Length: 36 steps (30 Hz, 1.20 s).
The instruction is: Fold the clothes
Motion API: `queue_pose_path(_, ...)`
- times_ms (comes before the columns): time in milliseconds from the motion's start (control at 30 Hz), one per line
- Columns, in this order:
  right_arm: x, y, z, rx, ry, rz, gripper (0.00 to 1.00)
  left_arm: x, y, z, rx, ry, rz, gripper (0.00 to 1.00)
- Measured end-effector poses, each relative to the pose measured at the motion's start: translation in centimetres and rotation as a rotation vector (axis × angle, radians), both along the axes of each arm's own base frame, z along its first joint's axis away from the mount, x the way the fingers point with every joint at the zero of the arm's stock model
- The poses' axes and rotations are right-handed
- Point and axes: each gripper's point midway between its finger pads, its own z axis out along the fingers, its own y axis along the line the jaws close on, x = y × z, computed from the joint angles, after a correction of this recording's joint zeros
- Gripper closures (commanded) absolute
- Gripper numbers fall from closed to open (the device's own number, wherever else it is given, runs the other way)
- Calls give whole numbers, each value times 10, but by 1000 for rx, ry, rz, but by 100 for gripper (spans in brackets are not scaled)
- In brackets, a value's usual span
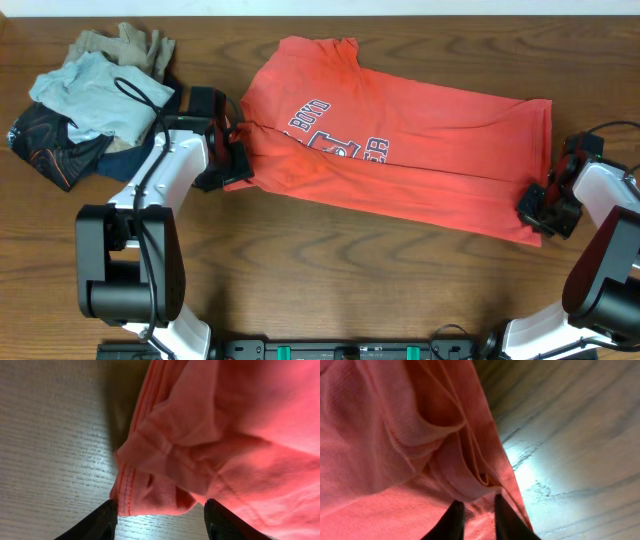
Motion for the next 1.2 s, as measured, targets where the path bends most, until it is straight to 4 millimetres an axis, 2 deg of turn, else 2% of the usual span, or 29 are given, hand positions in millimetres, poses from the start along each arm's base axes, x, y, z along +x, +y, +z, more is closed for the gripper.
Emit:
queue_pose_path(233,-3,-18,1,-102,19,-4,93,-8,2,-13,8,9,1,41)
queue_pose_path(467,-6,-49,3,-214,15,-51,85,-11,2,-16,9,19,1,41)
queue_pose_path(767,-7,-51,3,-209,10,-65,84,-11,-9,-15,-54,19,-7,43)
queue_pose_path(833,-7,-51,3,-208,10,-65,84,-12,-10,-16,-61,17,-8,47)
queue_pose_path(900,-7,-51,3,-208,10,-65,85,-14,-12,-19,-65,18,-11,57)
queue_pose_path(933,-7,-51,3,-208,10,-65,85,-16,-13,-21,-67,21,-10,64)
queue_pose_path(1000,-7,-51,3,-208,11,-65,85,-19,-15,-25,-70,26,-16,86)
queue_pose_path(1033,-7,-51,3,-208,10,-65,86,-21,-17,-27,-74,31,-19,94)
queue_pose_path(1200,-9,-54,3,-225,18,-64,89,-25,-15,-29,-49,38,-55,94)
